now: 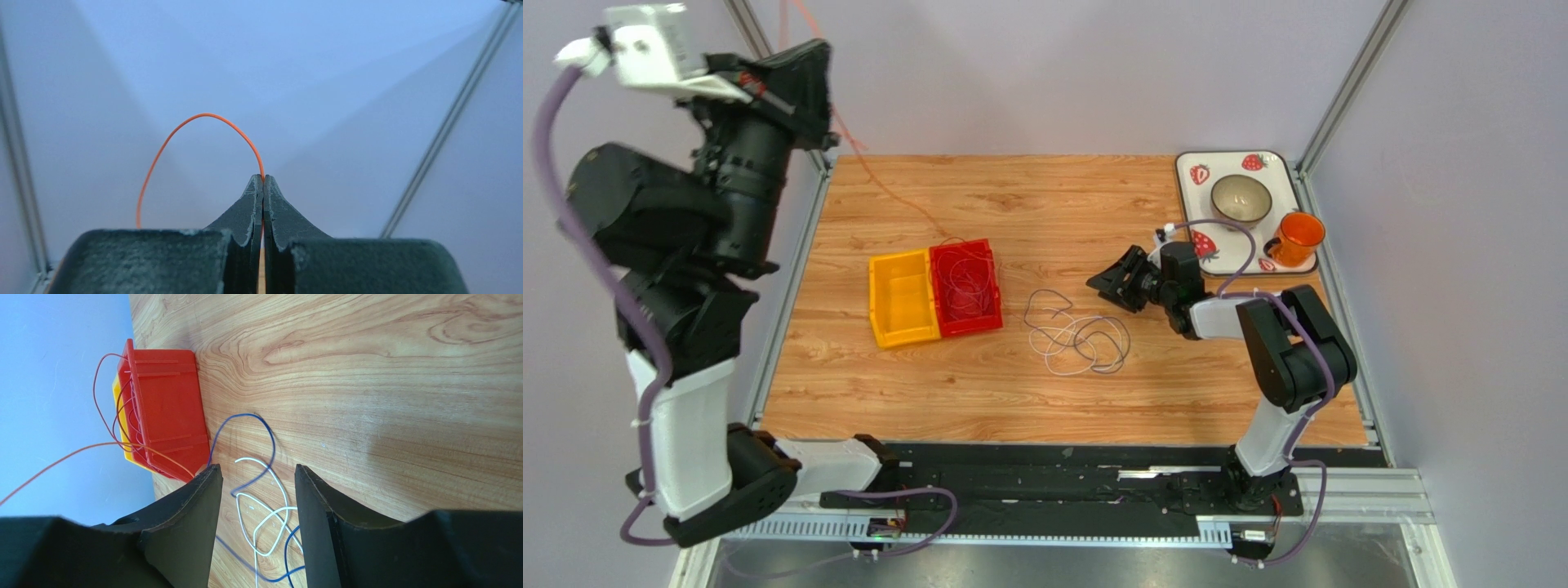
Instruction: Untangle the cables
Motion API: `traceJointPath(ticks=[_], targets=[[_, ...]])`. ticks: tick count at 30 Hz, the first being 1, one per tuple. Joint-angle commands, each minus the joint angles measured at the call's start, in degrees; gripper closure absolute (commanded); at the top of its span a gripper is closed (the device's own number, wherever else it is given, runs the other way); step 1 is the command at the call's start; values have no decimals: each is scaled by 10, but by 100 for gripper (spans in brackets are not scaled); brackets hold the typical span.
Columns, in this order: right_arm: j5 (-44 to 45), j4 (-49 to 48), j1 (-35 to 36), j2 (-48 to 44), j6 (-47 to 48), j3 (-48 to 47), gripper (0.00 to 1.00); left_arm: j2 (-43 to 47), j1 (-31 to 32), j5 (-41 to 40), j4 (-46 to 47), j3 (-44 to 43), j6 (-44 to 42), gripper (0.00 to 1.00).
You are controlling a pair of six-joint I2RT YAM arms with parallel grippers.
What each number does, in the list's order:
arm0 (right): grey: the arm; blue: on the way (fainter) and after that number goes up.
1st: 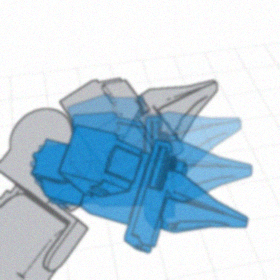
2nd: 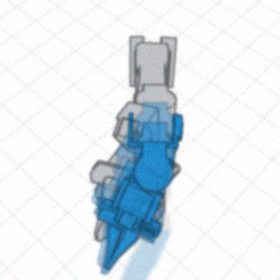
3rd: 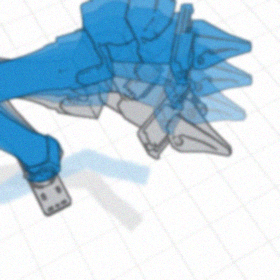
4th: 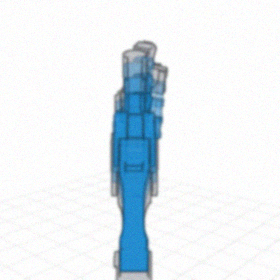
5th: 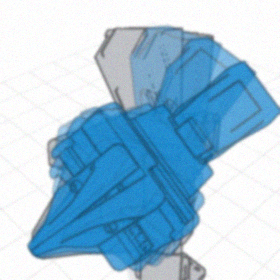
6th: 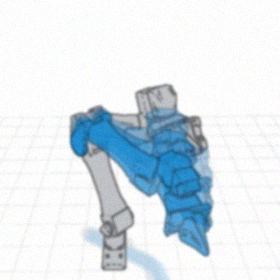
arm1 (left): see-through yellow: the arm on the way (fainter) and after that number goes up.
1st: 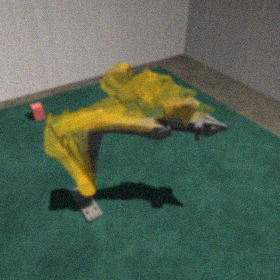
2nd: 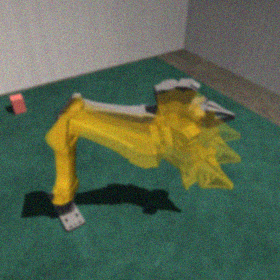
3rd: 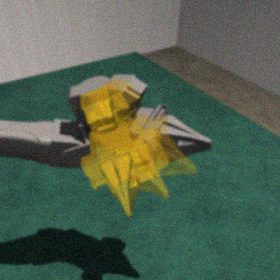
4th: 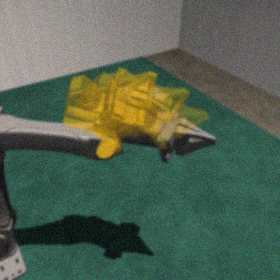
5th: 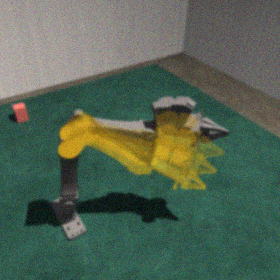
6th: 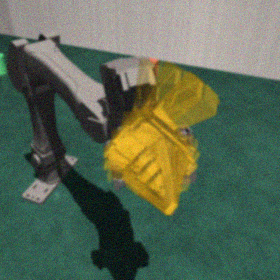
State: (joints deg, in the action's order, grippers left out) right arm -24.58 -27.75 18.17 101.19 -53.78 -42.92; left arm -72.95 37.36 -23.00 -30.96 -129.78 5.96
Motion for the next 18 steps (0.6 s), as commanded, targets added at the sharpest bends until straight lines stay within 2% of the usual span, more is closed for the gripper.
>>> traceJointPath(ticks=[1,3,6,13,18], targets=[[-13,-37,-1,8,-4,5,49,53,1,-111,40,82,-60,100],[-25,-47,1,9,-3,5,49,77,1,-151,58,114,-75,100],[-37,-51,14,18,5,-8,48,86,1,-159,56,143,-79,100],[1,52,67,16,72,-61,47,93,-1,-223,45,201,-100,100],[9,67,73,19,84,-69,48,105,-28,-218,64,243,-109,100]])
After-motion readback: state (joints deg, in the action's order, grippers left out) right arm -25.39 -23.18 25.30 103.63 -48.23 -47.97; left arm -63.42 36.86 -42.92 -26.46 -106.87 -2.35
